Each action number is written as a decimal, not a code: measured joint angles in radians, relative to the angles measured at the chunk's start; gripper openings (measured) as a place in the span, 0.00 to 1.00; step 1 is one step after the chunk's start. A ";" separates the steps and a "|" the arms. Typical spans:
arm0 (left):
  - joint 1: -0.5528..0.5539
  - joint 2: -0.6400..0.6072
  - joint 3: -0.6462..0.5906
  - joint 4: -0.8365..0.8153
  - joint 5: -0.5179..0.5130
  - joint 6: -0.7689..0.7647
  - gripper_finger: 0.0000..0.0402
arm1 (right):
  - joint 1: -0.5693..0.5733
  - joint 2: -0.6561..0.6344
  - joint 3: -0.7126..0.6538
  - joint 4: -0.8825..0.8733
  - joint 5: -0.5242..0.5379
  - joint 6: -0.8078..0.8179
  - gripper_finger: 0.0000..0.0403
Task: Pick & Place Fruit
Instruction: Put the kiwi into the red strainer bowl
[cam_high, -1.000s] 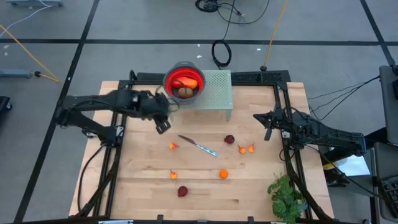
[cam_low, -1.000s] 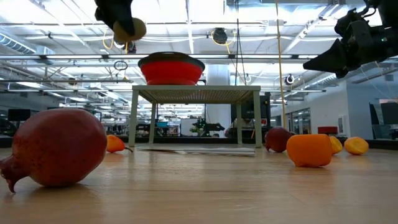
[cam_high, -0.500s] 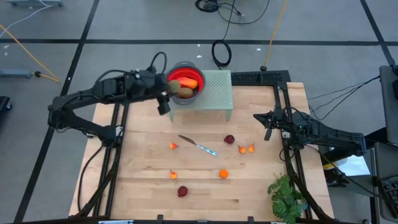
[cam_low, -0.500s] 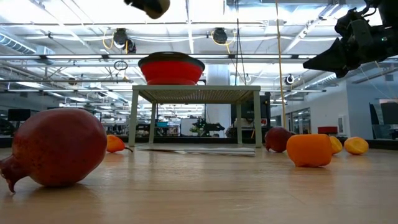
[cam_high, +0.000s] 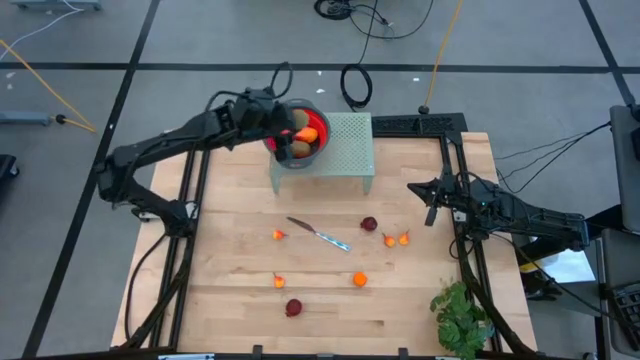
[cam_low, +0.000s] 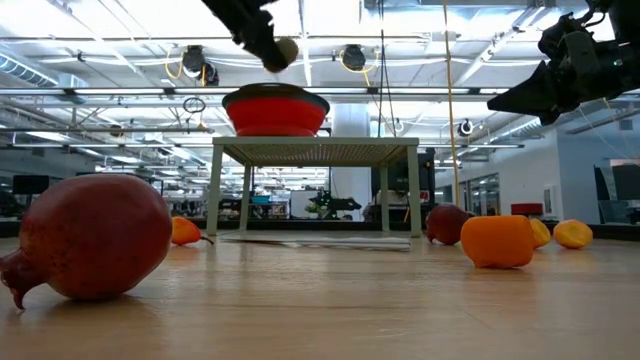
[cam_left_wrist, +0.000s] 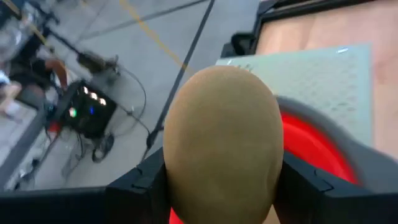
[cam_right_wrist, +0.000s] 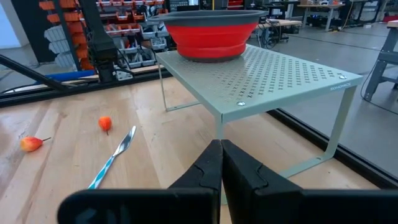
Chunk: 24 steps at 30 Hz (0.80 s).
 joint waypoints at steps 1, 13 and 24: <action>0.012 0.006 0.000 -0.006 0.005 -0.010 0.50 | 0.000 0.000 0.000 0.000 0.000 0.000 0.00; 0.083 0.022 0.000 -0.154 0.094 -0.293 0.56 | 0.000 0.000 0.000 0.000 0.004 -0.004 0.00; 0.083 0.022 0.000 -0.220 0.129 -0.408 0.55 | 0.000 0.000 0.000 0.000 0.004 -0.004 0.00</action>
